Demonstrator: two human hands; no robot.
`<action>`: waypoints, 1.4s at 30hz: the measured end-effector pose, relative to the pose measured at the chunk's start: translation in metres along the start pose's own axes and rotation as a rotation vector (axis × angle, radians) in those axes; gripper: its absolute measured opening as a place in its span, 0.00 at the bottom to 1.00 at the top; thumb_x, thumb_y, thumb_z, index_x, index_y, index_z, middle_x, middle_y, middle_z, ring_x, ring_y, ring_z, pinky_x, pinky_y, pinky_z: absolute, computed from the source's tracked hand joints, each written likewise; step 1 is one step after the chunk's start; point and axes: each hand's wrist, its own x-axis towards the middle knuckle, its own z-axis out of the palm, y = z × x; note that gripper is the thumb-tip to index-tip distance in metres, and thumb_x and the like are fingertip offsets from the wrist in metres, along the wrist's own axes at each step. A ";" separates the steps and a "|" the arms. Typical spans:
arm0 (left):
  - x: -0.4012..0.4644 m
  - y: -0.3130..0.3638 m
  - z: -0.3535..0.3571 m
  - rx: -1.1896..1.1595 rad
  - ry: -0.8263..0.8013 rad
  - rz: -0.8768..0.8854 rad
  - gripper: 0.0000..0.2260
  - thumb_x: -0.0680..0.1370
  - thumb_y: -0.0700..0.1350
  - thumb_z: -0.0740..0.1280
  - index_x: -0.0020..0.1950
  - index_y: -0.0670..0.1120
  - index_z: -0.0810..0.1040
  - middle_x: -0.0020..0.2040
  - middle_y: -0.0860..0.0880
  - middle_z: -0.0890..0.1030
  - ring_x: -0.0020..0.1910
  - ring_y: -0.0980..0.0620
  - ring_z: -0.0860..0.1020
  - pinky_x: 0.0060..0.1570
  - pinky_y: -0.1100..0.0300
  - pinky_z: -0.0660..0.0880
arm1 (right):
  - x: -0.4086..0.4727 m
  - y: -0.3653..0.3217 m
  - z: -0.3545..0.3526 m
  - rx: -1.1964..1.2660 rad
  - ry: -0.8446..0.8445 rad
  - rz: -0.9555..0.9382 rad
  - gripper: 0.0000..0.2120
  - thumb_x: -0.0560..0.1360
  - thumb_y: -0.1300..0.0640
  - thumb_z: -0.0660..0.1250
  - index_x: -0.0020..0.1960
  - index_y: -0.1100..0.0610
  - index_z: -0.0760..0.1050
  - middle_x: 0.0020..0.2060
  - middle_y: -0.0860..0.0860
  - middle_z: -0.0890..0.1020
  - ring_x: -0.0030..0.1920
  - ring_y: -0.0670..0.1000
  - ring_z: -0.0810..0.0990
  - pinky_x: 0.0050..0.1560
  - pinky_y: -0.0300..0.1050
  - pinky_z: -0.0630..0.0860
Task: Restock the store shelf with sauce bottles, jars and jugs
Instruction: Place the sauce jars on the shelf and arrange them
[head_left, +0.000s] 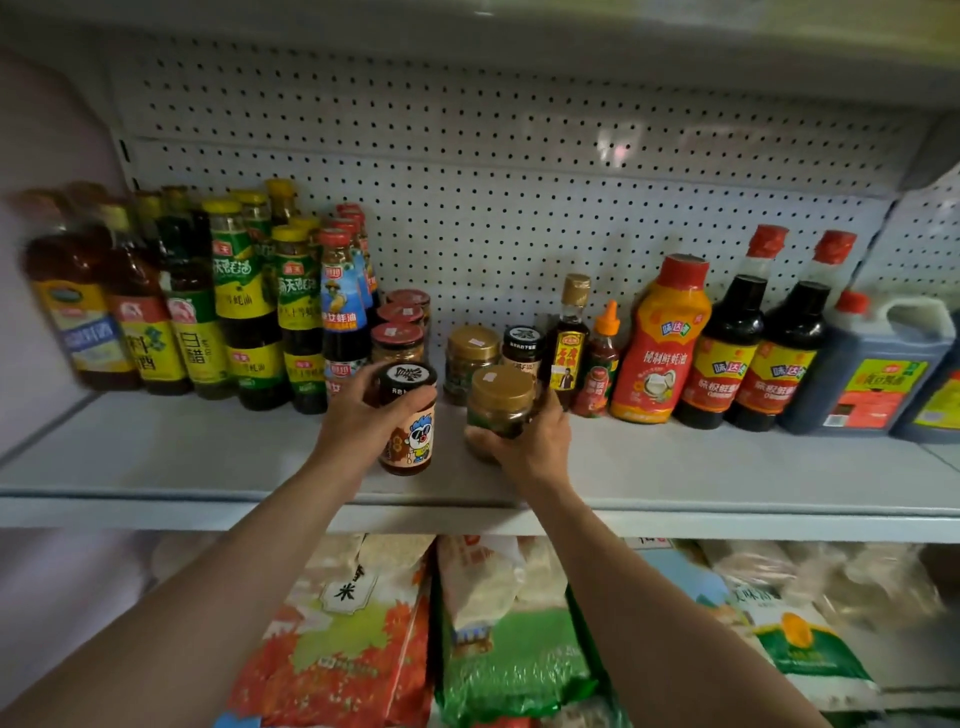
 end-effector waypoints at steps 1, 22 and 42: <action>0.002 -0.001 -0.001 0.006 -0.013 0.003 0.23 0.69 0.51 0.78 0.62 0.54 0.78 0.56 0.53 0.82 0.54 0.53 0.81 0.53 0.53 0.78 | 0.000 -0.001 0.002 0.062 -0.036 -0.021 0.53 0.58 0.43 0.84 0.75 0.55 0.62 0.66 0.50 0.74 0.66 0.52 0.72 0.67 0.49 0.72; -0.016 0.027 0.078 0.065 -0.192 0.149 0.17 0.63 0.62 0.78 0.49 0.62 0.79 0.49 0.57 0.84 0.48 0.58 0.83 0.46 0.60 0.79 | -0.020 -0.006 -0.065 0.395 -0.402 -0.173 0.29 0.67 0.54 0.81 0.65 0.54 0.75 0.53 0.54 0.84 0.55 0.52 0.83 0.55 0.49 0.81; 0.106 0.070 0.085 0.606 -0.284 0.147 0.17 0.73 0.59 0.73 0.59 0.54 0.80 0.59 0.51 0.80 0.58 0.52 0.77 0.60 0.54 0.73 | 0.038 0.049 -0.057 0.327 -0.235 -0.056 0.26 0.74 0.59 0.75 0.67 0.51 0.68 0.59 0.51 0.81 0.60 0.47 0.81 0.58 0.45 0.80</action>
